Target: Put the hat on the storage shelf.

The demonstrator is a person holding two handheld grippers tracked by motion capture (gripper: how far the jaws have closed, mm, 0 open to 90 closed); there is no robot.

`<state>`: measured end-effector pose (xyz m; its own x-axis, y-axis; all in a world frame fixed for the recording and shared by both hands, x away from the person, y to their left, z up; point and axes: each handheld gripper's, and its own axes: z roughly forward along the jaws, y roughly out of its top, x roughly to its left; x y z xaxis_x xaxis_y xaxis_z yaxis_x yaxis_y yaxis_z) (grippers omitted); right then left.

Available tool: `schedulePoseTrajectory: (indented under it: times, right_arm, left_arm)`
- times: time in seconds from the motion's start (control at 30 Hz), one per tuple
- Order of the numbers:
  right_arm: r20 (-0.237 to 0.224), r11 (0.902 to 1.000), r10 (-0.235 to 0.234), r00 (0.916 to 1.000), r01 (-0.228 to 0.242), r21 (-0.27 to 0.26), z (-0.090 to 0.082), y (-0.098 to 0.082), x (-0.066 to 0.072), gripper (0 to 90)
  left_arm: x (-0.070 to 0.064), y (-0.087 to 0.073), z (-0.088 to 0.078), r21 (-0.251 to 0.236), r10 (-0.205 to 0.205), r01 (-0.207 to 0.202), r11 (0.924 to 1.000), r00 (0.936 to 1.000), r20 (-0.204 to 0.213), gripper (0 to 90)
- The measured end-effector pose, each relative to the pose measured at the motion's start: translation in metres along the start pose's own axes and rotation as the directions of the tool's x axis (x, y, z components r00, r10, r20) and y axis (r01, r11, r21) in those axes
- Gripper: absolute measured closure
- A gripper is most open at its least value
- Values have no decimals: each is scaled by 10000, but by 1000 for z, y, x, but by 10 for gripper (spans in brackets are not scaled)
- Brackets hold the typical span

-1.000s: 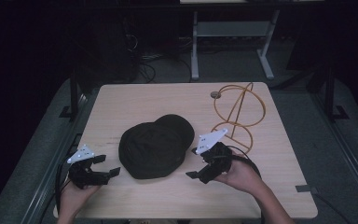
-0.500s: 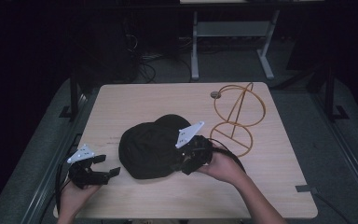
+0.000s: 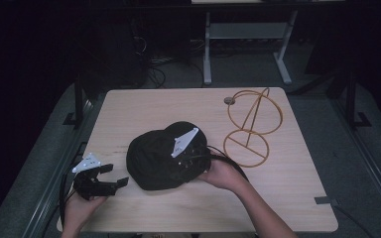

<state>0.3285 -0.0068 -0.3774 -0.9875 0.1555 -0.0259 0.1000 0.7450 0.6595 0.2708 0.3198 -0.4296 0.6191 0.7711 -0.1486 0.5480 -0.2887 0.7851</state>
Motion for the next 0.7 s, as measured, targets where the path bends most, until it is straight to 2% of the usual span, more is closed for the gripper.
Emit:
schedulePoseTrajectory:
  times: [0.3,0.53,0.7]
  right_arm:
    - [-212,9992,-84,9997,92,400,20,6,-2,500]
    - [-491,9978,-195,9986,226,629,34,12,-2,554]
    - [-618,9951,-260,9977,318,933,45,13,-2,568]
  left_arm:
    - [0,0,-1,-65,-41,41,10000,10000,2,135]
    - [-1,1,1,63,158,-159,9999,9999,47,135]
    - [0,1,1,70,144,-145,9999,9999,68,135]
